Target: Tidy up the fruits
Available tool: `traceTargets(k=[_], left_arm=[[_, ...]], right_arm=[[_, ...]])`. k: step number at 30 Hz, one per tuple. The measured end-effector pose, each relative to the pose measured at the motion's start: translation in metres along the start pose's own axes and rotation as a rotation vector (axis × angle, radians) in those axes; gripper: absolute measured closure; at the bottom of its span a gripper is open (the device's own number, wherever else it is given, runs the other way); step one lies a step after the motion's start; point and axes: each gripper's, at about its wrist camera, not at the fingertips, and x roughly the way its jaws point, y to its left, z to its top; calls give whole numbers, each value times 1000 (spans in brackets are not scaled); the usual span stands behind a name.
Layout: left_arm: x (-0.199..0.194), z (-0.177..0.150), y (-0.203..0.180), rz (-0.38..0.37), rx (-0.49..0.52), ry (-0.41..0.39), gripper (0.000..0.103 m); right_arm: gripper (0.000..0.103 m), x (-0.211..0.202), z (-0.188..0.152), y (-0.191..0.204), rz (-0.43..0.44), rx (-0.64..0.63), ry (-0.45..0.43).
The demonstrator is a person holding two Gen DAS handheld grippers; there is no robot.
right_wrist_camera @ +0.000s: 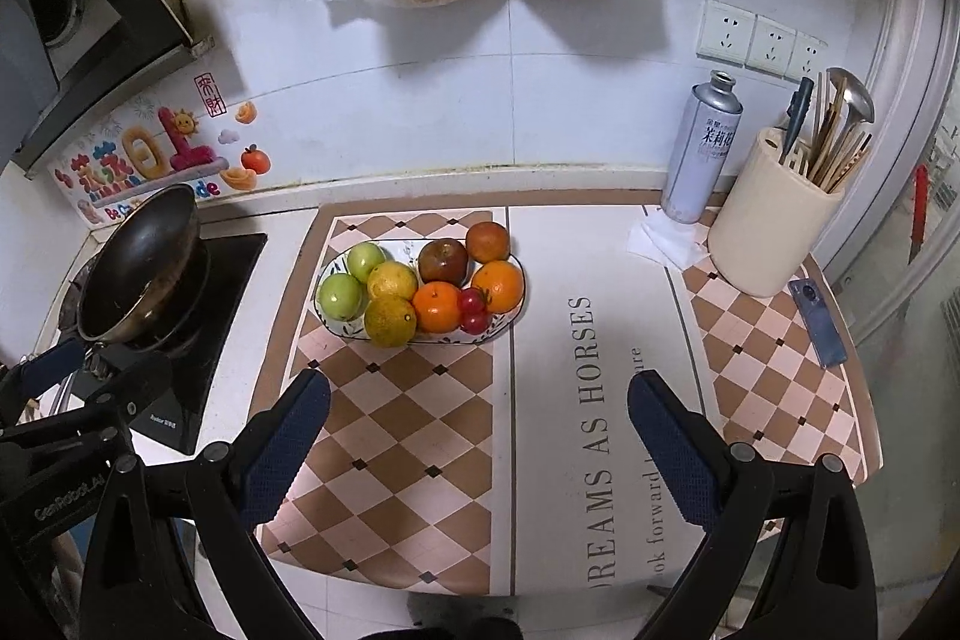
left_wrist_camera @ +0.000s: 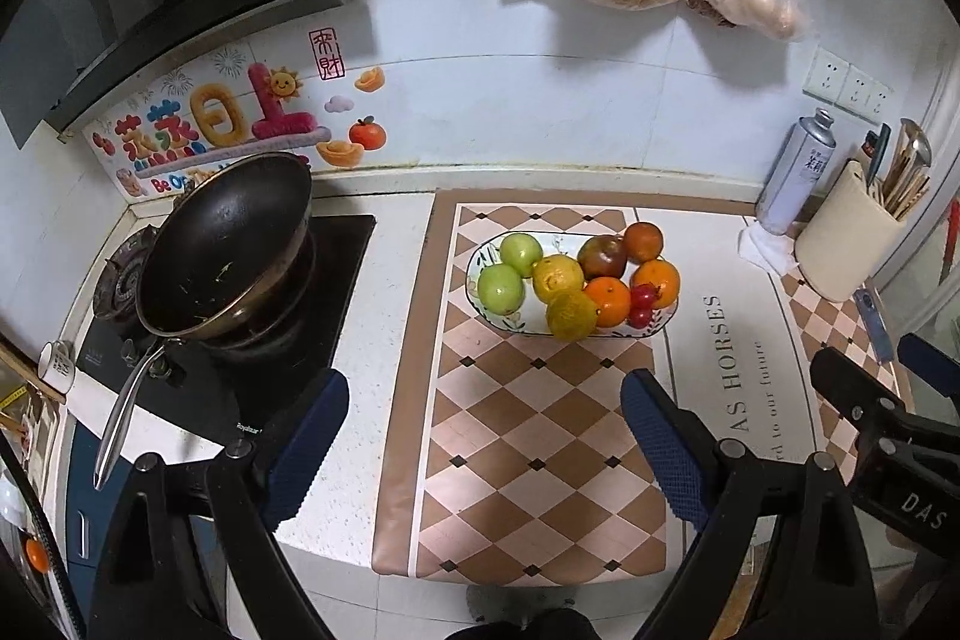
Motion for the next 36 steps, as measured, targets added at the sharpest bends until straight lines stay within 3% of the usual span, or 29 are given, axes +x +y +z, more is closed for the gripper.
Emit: traceTargets(k=[11, 14, 36], left_arm=[[7, 3, 2, 0, -7, -2, 10], [6, 4, 3, -4, -11, -14, 3], [4, 4, 10, 7, -28, -28, 3]], right_arm=[[1, 2, 1, 2, -24, -4, -12], [1, 0, 1, 1, -24, -3, -13], [1, -6, 4, 5, -41, -14, -25]])
